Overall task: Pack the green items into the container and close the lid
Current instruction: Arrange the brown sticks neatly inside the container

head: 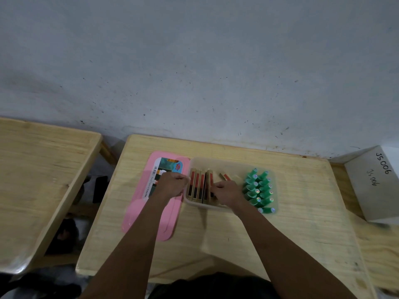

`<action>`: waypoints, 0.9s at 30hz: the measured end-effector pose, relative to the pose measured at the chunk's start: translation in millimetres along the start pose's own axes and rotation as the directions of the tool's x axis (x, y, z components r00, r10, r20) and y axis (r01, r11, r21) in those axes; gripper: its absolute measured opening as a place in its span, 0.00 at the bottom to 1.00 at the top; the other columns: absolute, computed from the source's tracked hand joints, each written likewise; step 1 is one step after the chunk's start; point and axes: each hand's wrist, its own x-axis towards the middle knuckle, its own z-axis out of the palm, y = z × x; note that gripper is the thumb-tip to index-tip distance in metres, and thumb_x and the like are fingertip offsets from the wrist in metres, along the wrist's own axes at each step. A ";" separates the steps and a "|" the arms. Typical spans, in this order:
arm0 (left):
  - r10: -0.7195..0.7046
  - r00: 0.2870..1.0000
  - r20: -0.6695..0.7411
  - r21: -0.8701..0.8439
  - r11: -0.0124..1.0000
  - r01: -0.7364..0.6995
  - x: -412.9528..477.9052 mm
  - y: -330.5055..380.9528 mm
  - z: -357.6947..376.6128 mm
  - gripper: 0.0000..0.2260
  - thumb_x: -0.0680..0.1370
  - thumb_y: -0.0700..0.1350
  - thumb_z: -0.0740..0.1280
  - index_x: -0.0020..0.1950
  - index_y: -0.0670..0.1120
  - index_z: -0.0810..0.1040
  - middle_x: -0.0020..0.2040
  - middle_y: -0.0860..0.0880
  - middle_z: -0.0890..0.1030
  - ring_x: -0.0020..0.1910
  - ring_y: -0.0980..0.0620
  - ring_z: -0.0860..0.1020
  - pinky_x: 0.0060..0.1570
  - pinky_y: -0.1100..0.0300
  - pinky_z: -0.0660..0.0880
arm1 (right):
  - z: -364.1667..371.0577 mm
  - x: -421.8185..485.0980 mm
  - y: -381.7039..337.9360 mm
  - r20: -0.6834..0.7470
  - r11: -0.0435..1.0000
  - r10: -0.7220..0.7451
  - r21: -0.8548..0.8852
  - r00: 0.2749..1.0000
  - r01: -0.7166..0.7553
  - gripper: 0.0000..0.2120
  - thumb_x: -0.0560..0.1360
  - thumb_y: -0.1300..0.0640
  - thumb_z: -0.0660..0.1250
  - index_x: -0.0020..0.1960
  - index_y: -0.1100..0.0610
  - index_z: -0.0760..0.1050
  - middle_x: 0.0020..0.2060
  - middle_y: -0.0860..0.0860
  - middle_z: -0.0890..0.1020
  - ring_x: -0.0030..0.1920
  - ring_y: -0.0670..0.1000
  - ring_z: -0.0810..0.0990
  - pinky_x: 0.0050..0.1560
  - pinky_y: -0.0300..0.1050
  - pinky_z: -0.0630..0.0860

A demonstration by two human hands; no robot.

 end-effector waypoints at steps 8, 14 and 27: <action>-0.013 1.000 0.004 -0.016 1.000 0.013 0.0 1.3 0.0 0.07 0.77 0.41 0.68 0.51 0.39 0.81 0.40 0.47 0.78 0.37 0.51 0.75 0.45 0.54 0.79 | 2.7 -0.2 -10.5 0.006 0.984 -0.074 -0.161 0.997 0.074 0.13 0.77 0.55 0.66 0.44 0.64 0.84 0.34 0.57 0.82 0.32 0.49 0.75 0.47 0.49 0.79; -0.008 1.000 -0.005 -0.018 1.000 0.008 1.2 -0.4 0.0 0.07 0.76 0.42 0.69 0.51 0.39 0.81 0.40 0.46 0.78 0.36 0.51 0.76 0.48 0.52 0.79 | -12.9 -6.1 -4.0 -0.258 0.839 -0.168 -0.544 0.951 0.001 0.13 0.78 0.53 0.60 0.60 0.53 0.77 0.56 0.52 0.78 0.52 0.55 0.80 0.45 0.46 0.72; 0.003 1.000 -0.013 -0.013 1.000 -0.003 -0.7 -0.3 0.9 0.07 0.77 0.42 0.68 0.51 0.40 0.81 0.40 0.47 0.78 0.37 0.51 0.76 0.49 0.51 0.80 | 2.0 7.4 0.2 -0.111 0.917 -0.042 -0.398 0.993 -0.006 0.16 0.77 0.47 0.63 0.48 0.57 0.83 0.42 0.54 0.84 0.41 0.53 0.81 0.43 0.45 0.77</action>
